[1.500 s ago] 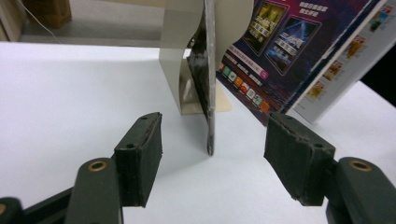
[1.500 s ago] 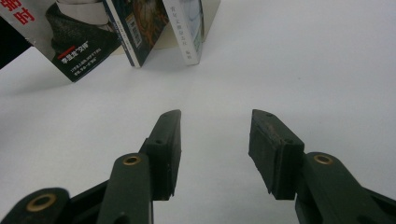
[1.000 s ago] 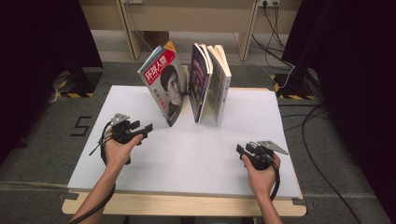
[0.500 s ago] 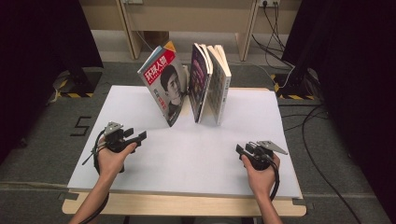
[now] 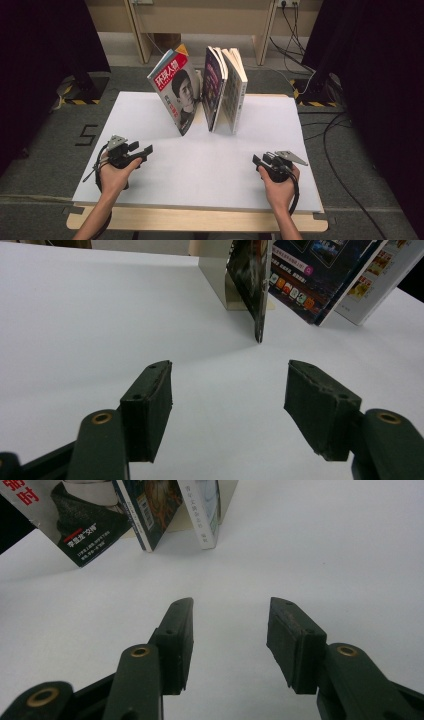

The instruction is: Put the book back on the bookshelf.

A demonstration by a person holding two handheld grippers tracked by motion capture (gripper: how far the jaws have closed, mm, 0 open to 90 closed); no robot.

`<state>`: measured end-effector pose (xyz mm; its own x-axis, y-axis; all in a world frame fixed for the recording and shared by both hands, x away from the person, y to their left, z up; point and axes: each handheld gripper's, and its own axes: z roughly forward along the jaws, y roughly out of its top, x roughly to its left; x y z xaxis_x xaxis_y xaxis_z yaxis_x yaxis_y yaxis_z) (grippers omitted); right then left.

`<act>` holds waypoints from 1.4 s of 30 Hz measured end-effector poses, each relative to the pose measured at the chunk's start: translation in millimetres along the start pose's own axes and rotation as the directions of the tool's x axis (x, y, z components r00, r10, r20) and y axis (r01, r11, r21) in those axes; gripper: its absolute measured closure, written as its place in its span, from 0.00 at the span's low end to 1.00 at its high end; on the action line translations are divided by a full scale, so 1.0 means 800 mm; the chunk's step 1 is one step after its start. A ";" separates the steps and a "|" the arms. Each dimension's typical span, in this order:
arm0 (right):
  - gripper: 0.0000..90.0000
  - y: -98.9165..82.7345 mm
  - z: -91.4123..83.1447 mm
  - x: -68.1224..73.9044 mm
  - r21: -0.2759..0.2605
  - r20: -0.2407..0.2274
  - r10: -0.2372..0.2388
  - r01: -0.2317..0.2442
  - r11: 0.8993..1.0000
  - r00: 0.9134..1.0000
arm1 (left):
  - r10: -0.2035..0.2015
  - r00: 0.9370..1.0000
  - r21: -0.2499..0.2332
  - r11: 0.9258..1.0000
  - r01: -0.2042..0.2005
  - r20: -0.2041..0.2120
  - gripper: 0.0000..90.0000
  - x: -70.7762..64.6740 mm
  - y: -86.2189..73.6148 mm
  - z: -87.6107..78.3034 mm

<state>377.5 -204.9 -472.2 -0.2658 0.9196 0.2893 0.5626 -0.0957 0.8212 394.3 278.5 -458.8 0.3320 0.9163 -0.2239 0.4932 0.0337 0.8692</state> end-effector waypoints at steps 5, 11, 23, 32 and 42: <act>0.60 0.000 0.000 0.000 -0.002 0.002 0.003 -0.003 1.000 1.000 | -0.002 1.000 0.002 1.000 0.002 -0.007 0.39 0.005 -0.007 -0.004; 0.60 0.000 0.000 0.000 -0.001 -0.001 -0.003 0.003 1.000 1.000 | -0.010 1.000 0.003 1.000 0.010 -0.013 0.39 0.011 -0.017 -0.007; 0.60 -0.001 0.001 0.000 0.002 0.002 -0.003 0.003 1.000 1.000 | -0.021 0.999 0.007 1.000 0.022 -0.043 0.39 0.027 -0.035 -0.015; 0.60 -0.002 0.002 0.001 0.009 0.002 -0.001 0.001 1.000 1.000 | -0.024 0.997 0.009 1.000 0.025 -0.075 0.39 0.041 -0.045 -0.021; 0.60 -0.004 0.004 0.002 0.013 0.001 -0.006 0.006 1.000 1.000 | -0.037 0.995 0.002 0.999 0.037 -0.090 0.39 0.049 -0.056 -0.023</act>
<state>377.6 -202.0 -476.3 -0.2686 0.9205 0.2838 0.5708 -0.0852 0.8166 370.2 320.0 -497.9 0.2397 0.9467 -0.2151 0.5071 0.0668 0.8593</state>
